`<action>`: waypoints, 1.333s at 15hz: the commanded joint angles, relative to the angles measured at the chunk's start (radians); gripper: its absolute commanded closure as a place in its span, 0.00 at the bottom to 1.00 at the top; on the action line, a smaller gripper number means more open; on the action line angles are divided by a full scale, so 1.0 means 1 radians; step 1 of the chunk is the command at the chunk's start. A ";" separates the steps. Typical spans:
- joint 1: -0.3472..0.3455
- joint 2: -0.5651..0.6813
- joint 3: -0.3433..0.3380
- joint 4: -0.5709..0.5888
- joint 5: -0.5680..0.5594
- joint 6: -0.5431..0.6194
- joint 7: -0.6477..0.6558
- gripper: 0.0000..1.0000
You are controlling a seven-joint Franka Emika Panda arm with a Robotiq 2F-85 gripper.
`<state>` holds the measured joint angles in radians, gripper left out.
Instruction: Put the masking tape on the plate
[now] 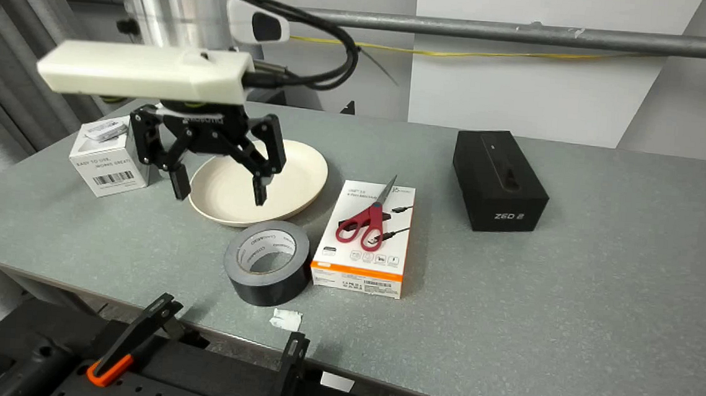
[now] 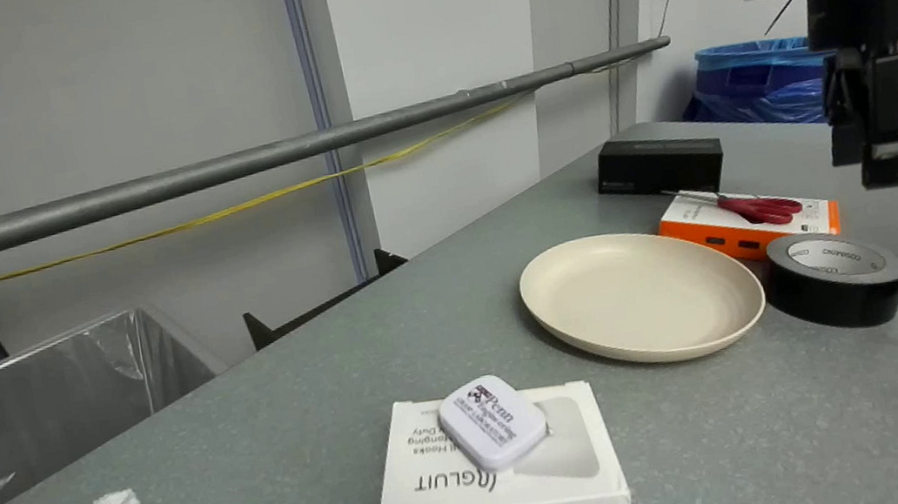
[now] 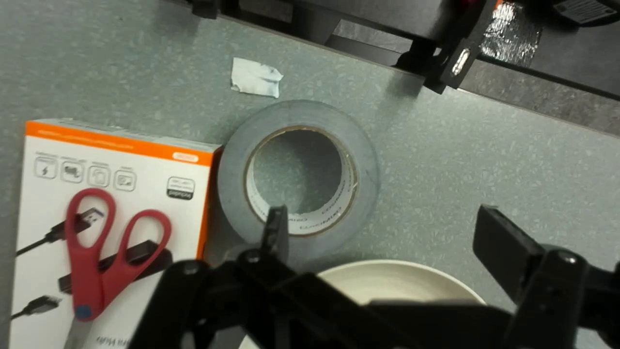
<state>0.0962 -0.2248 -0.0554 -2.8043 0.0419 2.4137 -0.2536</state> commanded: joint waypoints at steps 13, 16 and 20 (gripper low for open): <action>0.007 0.311 0.098 0.045 -0.027 0.163 0.204 0.00; 0.015 0.357 0.100 0.043 -0.112 0.239 0.309 0.00; 0.028 0.433 0.100 0.071 -0.153 0.278 0.362 0.42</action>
<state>0.1142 0.1390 0.0400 -2.7666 -0.0747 2.6543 0.0525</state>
